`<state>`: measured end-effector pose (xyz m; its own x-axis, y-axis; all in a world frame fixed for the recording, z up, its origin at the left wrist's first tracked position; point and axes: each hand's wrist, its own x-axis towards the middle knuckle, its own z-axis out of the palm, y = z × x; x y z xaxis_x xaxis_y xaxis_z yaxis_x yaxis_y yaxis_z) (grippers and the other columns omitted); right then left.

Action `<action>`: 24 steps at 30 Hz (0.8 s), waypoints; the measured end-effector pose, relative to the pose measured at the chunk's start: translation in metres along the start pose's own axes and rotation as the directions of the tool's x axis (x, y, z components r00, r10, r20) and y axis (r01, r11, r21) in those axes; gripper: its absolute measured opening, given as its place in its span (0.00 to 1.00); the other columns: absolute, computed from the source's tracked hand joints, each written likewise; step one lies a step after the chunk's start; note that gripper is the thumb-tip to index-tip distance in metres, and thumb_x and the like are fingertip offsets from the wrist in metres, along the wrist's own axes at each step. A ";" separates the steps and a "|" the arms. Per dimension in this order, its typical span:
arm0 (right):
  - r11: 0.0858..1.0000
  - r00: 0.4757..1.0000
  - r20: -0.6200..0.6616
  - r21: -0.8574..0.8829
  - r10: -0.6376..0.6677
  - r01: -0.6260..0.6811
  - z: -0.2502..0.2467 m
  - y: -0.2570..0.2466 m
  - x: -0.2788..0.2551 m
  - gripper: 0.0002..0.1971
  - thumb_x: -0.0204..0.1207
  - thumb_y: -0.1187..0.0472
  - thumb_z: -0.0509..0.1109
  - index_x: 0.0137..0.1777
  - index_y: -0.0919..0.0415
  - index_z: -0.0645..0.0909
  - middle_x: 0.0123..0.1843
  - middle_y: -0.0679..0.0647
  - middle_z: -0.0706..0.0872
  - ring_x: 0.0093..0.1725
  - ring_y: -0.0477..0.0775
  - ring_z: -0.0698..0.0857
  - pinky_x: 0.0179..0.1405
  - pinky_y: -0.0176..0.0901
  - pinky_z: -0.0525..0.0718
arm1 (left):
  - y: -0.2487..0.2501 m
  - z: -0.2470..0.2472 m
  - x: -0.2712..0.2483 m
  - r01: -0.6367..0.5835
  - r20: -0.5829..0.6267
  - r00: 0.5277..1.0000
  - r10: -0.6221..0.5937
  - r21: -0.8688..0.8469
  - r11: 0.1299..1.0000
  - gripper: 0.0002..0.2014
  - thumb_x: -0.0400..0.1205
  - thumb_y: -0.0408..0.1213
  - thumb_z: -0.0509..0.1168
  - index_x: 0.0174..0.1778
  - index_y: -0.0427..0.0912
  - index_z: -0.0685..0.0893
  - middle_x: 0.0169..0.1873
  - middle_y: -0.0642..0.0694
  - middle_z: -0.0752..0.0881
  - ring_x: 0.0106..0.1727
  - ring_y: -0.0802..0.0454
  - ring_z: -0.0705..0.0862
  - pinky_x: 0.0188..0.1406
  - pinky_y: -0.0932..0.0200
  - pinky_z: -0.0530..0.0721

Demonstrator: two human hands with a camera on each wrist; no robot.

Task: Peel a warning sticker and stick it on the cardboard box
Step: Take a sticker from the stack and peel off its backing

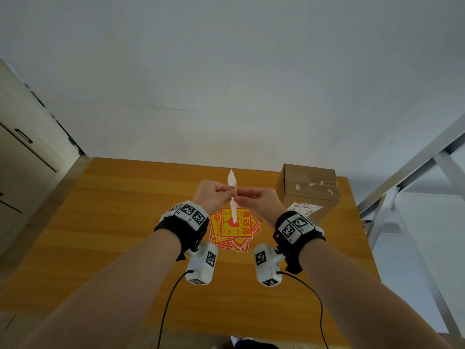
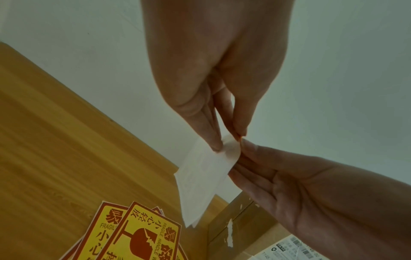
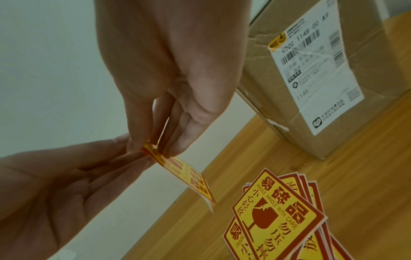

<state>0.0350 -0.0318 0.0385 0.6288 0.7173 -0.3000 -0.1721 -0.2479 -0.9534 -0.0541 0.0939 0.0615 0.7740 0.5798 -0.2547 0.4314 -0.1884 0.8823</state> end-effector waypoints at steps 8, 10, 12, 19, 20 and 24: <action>0.997 0.999 0.022 0.079 0.025 -0.026 -0.003 0.002 0.000 0.14 0.73 0.67 0.73 0.59 0.67 0.85 0.54 0.62 0.90 0.54 0.58 0.89 0.58 0.47 0.87 | 0.000 0.007 -0.003 0.060 0.012 0.998 -0.059 -0.117 0.991 0.15 0.79 0.32 0.68 0.58 0.27 0.86 0.55 0.32 0.89 0.55 0.42 0.89 0.56 0.54 0.88; 0.994 0.999 0.030 0.103 0.020 -0.023 -0.003 0.003 0.000 0.15 0.74 0.68 0.72 0.60 0.69 0.84 0.54 0.62 0.90 0.53 0.57 0.89 0.55 0.43 0.88 | 0.000 0.008 -0.002 0.058 0.009 0.998 -0.057 -0.116 0.992 0.15 0.79 0.33 0.69 0.58 0.27 0.86 0.54 0.33 0.89 0.55 0.43 0.89 0.56 0.54 0.88; 0.993 0.999 0.036 0.118 0.009 -0.014 -0.004 0.003 -0.001 0.15 0.74 0.68 0.71 0.60 0.69 0.84 0.52 0.61 0.90 0.51 0.55 0.89 0.52 0.39 0.88 | -0.001 0.008 -0.003 0.059 0.008 0.998 -0.059 -0.123 0.991 0.16 0.78 0.36 0.70 0.57 0.28 0.87 0.53 0.34 0.90 0.54 0.44 0.89 0.55 0.55 0.88; 0.986 0.996 0.081 0.159 0.042 -0.055 -0.005 0.007 0.000 0.10 0.74 0.68 0.71 0.54 0.64 0.86 0.49 0.59 0.90 0.50 0.56 0.89 0.55 0.41 0.88 | -0.003 0.009 -0.004 0.057 0.011 0.998 -0.056 -0.126 0.990 0.15 0.78 0.34 0.70 0.57 0.29 0.86 0.53 0.34 0.89 0.55 0.42 0.89 0.58 0.52 0.87; 0.982 0.995 0.083 0.177 0.047 -0.061 -0.005 0.006 0.000 0.10 0.75 0.68 0.71 0.55 0.65 0.85 0.49 0.59 0.90 0.49 0.55 0.89 0.53 0.39 0.88 | -0.003 0.009 -0.004 0.056 0.012 0.998 -0.055 -0.124 0.991 0.15 0.77 0.35 0.71 0.57 0.30 0.86 0.53 0.34 0.89 0.55 0.42 0.89 0.58 0.52 0.87; 0.970 0.994 0.095 0.229 0.059 -0.080 -0.006 0.006 0.000 0.10 0.76 0.68 0.69 0.56 0.67 0.84 0.49 0.60 0.89 0.48 0.53 0.88 0.52 0.38 0.88 | -0.004 0.009 -0.003 0.059 0.010 0.998 -0.058 -0.120 0.991 0.15 0.77 0.36 0.71 0.55 0.31 0.87 0.52 0.35 0.90 0.54 0.42 0.89 0.59 0.49 0.87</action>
<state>0.0383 -0.0369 0.0330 0.5426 0.7599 -0.3579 -0.3905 -0.1490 -0.9085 -0.0540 0.0856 0.0555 0.7523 0.5817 -0.3093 0.4174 -0.0577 0.9069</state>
